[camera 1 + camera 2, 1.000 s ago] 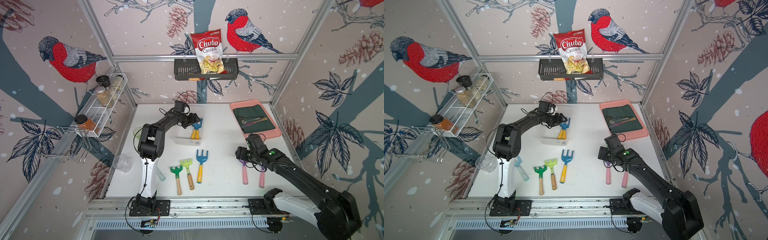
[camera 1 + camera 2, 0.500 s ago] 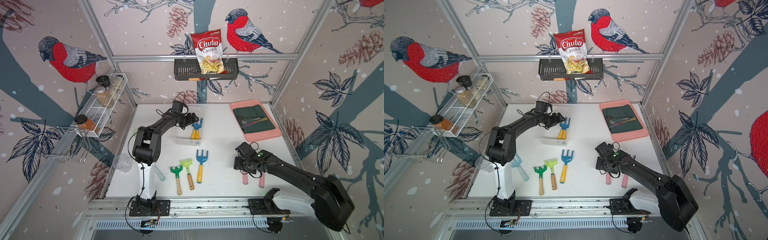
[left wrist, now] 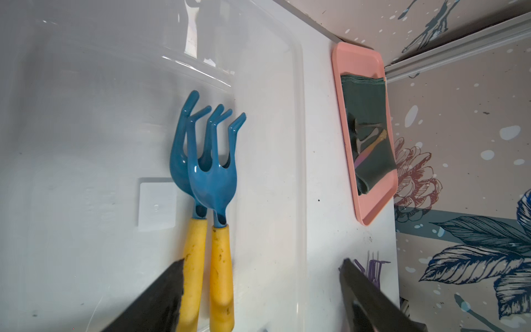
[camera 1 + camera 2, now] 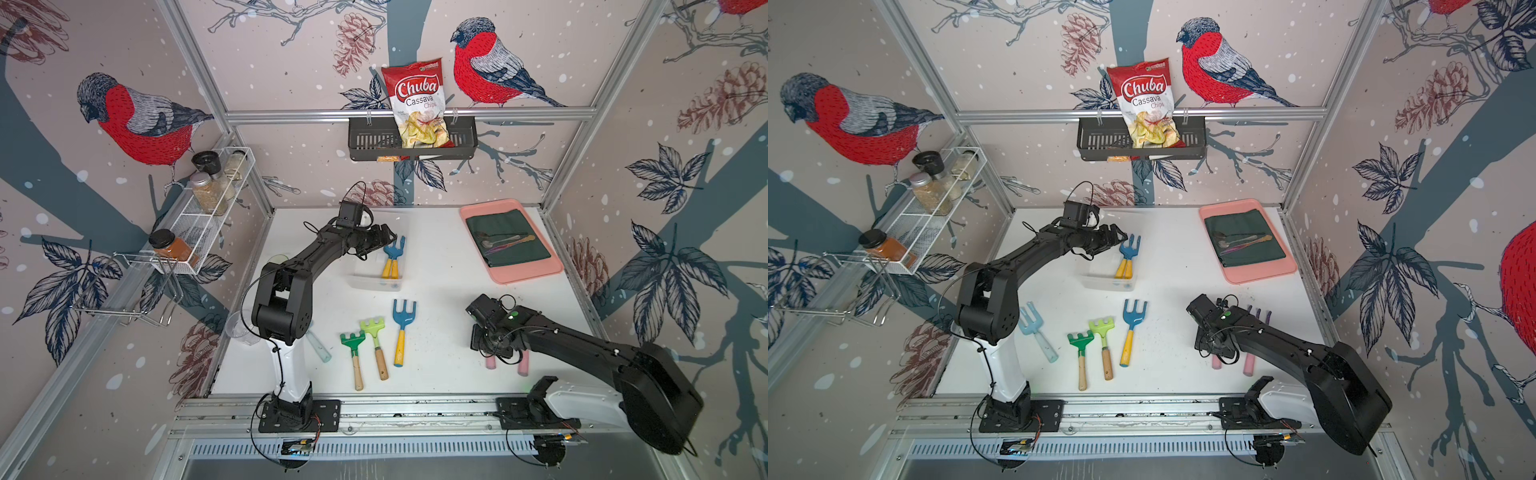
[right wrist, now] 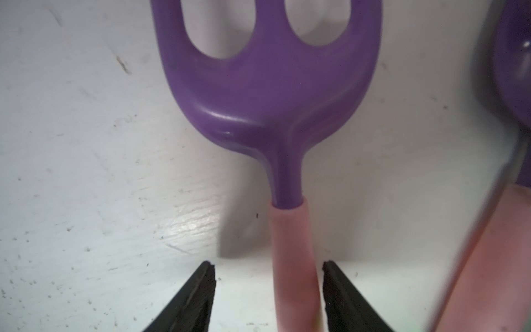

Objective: Put the rake into the storage box
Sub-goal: Pick up the rake at the center of the board.

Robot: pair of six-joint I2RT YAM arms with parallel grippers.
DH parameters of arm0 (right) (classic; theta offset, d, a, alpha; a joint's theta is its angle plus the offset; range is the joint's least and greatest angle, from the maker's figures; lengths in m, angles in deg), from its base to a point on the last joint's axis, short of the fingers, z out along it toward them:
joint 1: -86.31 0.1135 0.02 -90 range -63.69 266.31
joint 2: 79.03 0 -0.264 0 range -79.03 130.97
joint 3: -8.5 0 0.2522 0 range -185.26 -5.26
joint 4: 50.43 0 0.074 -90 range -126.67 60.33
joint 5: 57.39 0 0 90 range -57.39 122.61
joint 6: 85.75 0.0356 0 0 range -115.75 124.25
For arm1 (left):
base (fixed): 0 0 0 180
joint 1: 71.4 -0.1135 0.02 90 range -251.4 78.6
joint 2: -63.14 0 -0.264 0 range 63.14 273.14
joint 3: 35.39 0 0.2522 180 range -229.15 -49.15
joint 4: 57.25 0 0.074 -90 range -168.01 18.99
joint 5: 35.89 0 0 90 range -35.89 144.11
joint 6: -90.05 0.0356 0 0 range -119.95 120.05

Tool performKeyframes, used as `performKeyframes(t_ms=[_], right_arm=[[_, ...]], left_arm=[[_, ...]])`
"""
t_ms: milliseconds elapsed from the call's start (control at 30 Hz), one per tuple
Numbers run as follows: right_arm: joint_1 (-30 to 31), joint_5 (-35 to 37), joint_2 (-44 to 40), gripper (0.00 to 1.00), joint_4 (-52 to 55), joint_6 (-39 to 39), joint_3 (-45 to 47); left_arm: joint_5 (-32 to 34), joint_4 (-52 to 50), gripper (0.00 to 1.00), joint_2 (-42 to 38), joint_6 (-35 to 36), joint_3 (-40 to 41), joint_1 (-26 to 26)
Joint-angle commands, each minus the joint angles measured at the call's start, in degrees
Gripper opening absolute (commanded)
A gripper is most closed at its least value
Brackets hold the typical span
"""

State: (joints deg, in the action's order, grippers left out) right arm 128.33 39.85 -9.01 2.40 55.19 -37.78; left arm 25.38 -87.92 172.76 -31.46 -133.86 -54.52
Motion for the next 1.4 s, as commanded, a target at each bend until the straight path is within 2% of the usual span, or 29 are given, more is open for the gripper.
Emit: performKeyframes(t_ms=[0, 267, 367, 633, 933, 1133, 1367], right_arm=[[0.2, -0.5, 0.4, 0.56, -0.7, 0.5, 0.6], [0.8, -2.6, 1.2, 0.29, -3.3, -0.3, 1.7], [1.0, -2.0, 1.4, 0.22, -2.4, -1.1, 0.7], [1.0, -4.4, -3.6, 0.2, -3.2, -7.8, -9.0], [0.9, -12.8, 1.5, 0.21, -7.7, -17.8, -22.1], [0.9, -15.1, 9.2, 0.22, -7.4, -18.9, -27.1], [-0.1, -15.2, 12.1, 0.22, -8.7, -18.3, -29.5]], left_arm=[[-1.9, 2.5, 0.84, -1.6, 0.0, 0.4, 0.3], [-5.1, 4.0, 0.83, -4.4, -0.8, 1.5, 1.4], [-6.1, 4.3, 0.82, -5.0, -1.2, 1.6, 2.0], [-10.4, 9.4, 0.81, -7.1, -4.6, 4.2, 6.4], [-10.8, 13.8, 0.77, -9.2, -7.6, 7.2, 9.7], [-10.4, 14.7, 0.74, -9.4, -8.0, 7.7, 10.9], [-10.7, 16.1, 0.71, -9.3, -8.7, 9.3, 11.9]])
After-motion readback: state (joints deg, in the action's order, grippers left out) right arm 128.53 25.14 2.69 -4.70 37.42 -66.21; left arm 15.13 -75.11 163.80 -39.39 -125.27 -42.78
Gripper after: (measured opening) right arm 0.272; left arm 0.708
